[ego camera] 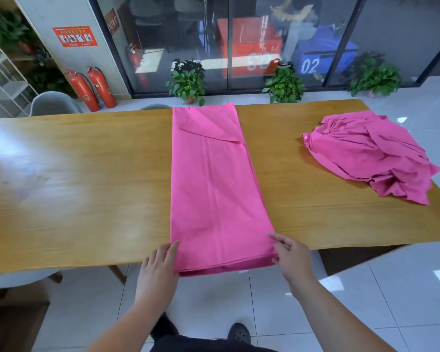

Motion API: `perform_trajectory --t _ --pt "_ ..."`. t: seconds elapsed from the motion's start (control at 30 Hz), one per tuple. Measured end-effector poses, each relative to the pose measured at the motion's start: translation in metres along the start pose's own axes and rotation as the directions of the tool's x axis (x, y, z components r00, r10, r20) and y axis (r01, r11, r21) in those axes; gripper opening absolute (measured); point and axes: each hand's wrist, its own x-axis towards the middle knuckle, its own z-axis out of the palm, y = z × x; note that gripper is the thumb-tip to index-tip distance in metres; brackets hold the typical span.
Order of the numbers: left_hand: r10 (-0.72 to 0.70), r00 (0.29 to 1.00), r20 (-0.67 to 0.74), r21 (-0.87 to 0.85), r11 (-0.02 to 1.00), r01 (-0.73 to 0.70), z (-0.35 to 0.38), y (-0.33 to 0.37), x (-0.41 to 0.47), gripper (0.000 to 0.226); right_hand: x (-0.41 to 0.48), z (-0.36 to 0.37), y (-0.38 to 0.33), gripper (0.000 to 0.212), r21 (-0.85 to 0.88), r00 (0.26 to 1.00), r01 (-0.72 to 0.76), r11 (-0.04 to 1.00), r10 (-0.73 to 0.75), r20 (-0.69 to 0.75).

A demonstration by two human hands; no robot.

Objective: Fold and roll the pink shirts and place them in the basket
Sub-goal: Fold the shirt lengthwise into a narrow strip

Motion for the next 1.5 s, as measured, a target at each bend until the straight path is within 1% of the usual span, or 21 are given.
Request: perform_trajectory --t 0.03,0.1,0.2,0.27,0.33,0.43,0.57,0.67,0.73,0.77,0.83,0.87,0.93,1.0,1.07,1.13,1.23,1.3,1.37,1.4,1.5 --pt "-0.037 0.999 -0.012 -0.042 0.998 0.036 -0.001 0.000 -0.004 0.084 -0.002 -0.002 0.002 0.041 0.005 0.998 0.050 0.999 -0.050 -0.030" --pt "-0.098 0.995 -0.032 -0.115 0.989 0.094 0.000 0.000 -0.012 0.079 -0.002 -0.005 0.012 0.042 -0.085 0.995 0.082 0.993 -0.086 -0.046" --pt "-0.171 0.985 0.012 -0.155 0.973 0.170 0.006 0.000 -0.018 0.076 0.004 -0.007 0.034 0.045 -0.243 1.000 0.018 0.970 -0.020 -0.008" --pt "-0.220 0.975 0.041 -0.183 0.957 0.223 0.010 0.000 -0.020 0.077 0.004 -0.008 0.036 0.045 -0.298 1.000 0.018 0.954 -0.016 0.008" --pt "-0.272 0.961 0.057 -0.249 0.928 0.278 0.010 0.000 -0.021 0.073 0.002 -0.009 0.032 0.043 -0.296 0.999 0.035 0.955 -0.041 -0.014" --pt "-0.345 0.934 0.092 -0.367 0.860 0.354 0.011 0.002 -0.022 0.065 -0.003 -0.011 0.034 0.036 -0.241 0.994 0.055 0.969 -0.076 -0.080" --pt "-0.425 0.885 0.189 -0.498 0.736 0.460 0.005 0.010 -0.024 0.057 -0.005 -0.008 0.040 0.032 -0.286 0.990 0.081 0.955 -0.111 -0.091" --pt "-0.430 0.865 0.257 -0.589 0.640 0.493 0.009 0.013 -0.024 0.055 -0.002 -0.008 0.043 0.028 -0.321 0.991 0.035 0.946 -0.073 -0.109" --pt "-0.425 0.847 0.318 -0.664 0.538 0.519 0.014 0.011 -0.020 0.058 0.000 -0.009 0.046 0.024 -0.349 0.992 -0.008 0.937 -0.036 -0.119" --pt "-0.418 0.836 0.356 -0.707 0.464 0.534 0.014 0.010 -0.018 0.060 0.000 -0.009 0.047 0.020 -0.355 0.992 -0.038 0.934 -0.008 -0.126" --pt "-0.396 0.815 0.422 -0.767 0.324 0.554 0.010 0.012 -0.016 0.060 0.000 -0.008 0.049 0.011 -0.331 0.990 -0.084 0.940 0.041 -0.133" --pt "-0.395 0.805 0.443 -0.779 0.275 0.564 0.008 0.013 -0.016 0.057 -0.001 -0.007 0.049 0.009 -0.309 0.991 -0.081 0.948 0.044 -0.125" --pt "-0.421 0.781 0.462 -0.794 0.197 0.576 0.006 0.013 -0.015 0.046 -0.003 -0.005 0.048 0.013 -0.265 0.996 -0.039 0.964 0.015 -0.092" --pt "-0.464 0.762 0.453 -0.810 0.143 0.568 0.008 0.011 -0.014 0.034 -0.001 -0.005 0.050 0.017 -0.186 0.998 -0.011 0.983 -0.001 -0.064" --pt "-0.496 0.747 0.443 -0.820 0.112 0.561 0.009 0.010 -0.012 0.023 0.004 -0.008 0.051 0.018 -0.064 0.999 -0.039 0.997 0.037 -0.031" --pt "-0.498 0.745 0.445 -0.831 0.081 0.550 0.007 0.007 -0.012 0.018 0.007 -0.012 0.049 0.015 0.056 0.998 -0.070 0.996 0.070 0.007" --pt "-0.466 0.757 0.458 -0.850 0.019 0.526 0.005 0.000 -0.013 0.019 0.008 -0.019 0.046 0.011 0.166 0.996 -0.075 0.983 0.066 0.057" --pt "-0.427 0.769 0.476 -0.851 -0.002 0.525 0.001 -0.004 -0.014 0.020 0.008 -0.022 0.046 0.016 0.211 0.991 -0.103 0.972 0.083 0.101" --pt "-0.384 0.786 0.485 -0.849 0.009 0.529 -0.002 -0.008 -0.015 0.020 0.007 -0.025 0.044 0.027 0.195 0.979 -0.126 0.973 0.090 0.184" --pt "-0.356 0.797 0.489 -0.845 0.035 0.534 -0.003 -0.009 -0.016 0.022 0.007 -0.025 0.042 0.035 0.177 0.967 -0.135 0.975 0.091 0.236" --pt "-0.274 0.817 0.508 -0.818 0.144 0.557 -0.009 -0.009 -0.016 0.042 0.009 -0.027 0.035 0.051 0.091 0.932 -0.152 0.984 0.112 0.346"
